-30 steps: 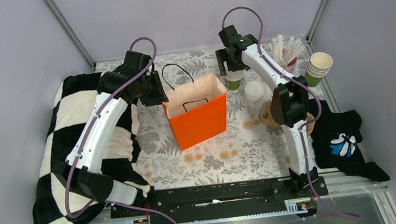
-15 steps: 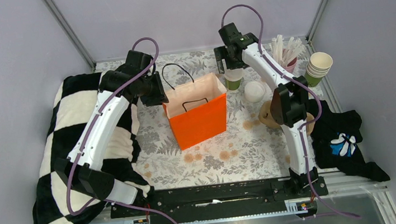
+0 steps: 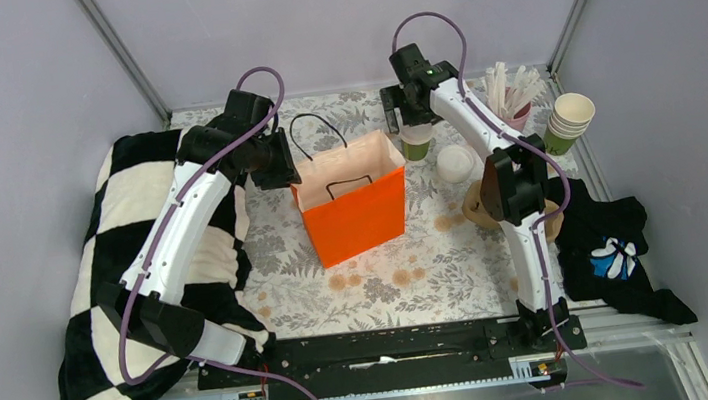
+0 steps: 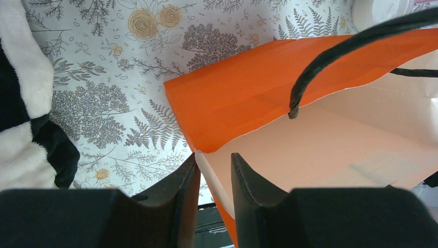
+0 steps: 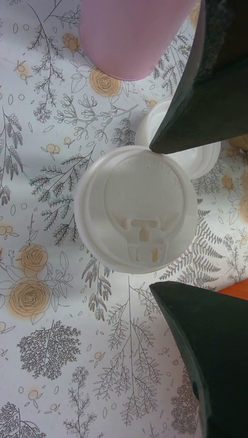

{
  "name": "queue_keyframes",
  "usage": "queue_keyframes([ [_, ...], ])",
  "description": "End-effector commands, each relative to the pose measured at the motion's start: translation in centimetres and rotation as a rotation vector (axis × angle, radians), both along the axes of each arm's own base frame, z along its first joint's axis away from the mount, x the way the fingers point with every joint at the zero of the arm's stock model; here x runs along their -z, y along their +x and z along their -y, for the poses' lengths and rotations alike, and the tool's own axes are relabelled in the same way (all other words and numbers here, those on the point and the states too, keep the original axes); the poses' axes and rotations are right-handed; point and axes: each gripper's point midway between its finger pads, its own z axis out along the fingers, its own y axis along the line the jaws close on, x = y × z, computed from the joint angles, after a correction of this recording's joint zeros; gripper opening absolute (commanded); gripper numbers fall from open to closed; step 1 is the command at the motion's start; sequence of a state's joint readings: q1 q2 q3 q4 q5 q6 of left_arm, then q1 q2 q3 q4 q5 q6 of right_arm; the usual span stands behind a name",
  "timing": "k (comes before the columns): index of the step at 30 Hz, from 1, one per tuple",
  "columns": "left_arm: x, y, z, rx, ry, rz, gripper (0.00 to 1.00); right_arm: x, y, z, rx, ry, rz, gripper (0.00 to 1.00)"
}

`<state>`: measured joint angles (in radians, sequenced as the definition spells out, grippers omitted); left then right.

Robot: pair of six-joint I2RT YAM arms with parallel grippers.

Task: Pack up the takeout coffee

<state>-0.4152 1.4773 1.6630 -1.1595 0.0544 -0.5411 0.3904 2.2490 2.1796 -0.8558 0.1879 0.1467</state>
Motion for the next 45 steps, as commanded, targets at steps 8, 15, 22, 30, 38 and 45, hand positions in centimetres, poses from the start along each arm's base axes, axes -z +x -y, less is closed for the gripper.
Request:
queue_keyframes([
  [8,-1.1,0.1,0.3,0.025,-0.013,0.037,0.32,-0.8,1.2,0.5,0.009,0.01,0.041,1.0],
  [15,-1.0,0.3,0.3,0.028,-0.011,0.035,0.31,-0.2,1.5,0.3,0.013,0.017,0.032,0.98],
  [22,-1.0,0.6,0.4,0.029,-0.006,0.036,0.31,0.2,1.8,0.3,0.014,0.029,0.026,0.9],
  [30,-1.0,1.1,0.6,0.038,-0.004,0.035,0.31,-0.3,1.6,0.3,0.014,0.044,0.03,0.94],
  [38,-0.8,1.3,0.5,0.044,-0.002,0.032,0.3,-0.8,1.7,0.3,0.013,0.059,0.036,0.96],
  [45,-0.9,1.3,0.4,0.042,-0.003,0.034,0.3,-1.1,1.7,0.3,0.016,0.062,0.041,1.0],
])
